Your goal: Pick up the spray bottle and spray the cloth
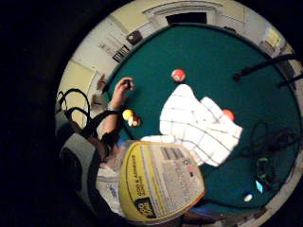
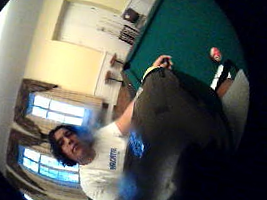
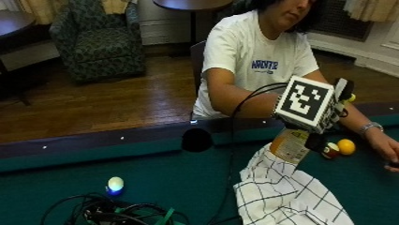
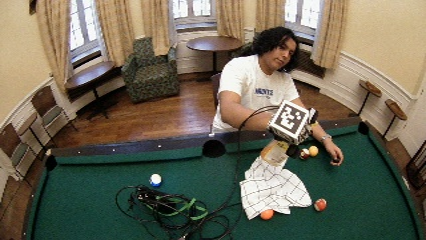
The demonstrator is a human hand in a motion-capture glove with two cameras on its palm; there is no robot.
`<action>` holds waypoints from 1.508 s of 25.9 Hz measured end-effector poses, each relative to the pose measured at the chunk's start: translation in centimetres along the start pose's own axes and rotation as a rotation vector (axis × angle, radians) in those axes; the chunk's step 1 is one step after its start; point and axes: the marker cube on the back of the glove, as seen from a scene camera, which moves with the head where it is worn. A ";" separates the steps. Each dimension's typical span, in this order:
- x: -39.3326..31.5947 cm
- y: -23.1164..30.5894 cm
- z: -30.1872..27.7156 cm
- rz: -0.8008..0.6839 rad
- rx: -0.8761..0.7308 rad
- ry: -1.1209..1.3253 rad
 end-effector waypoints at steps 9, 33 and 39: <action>1.7 -2.8 9.6 -0.139 0.131 -0.293; 2.5 -10.2 23.7 -0.070 0.223 -0.403; 2.8 -10.2 24.0 -0.068 0.151 -0.427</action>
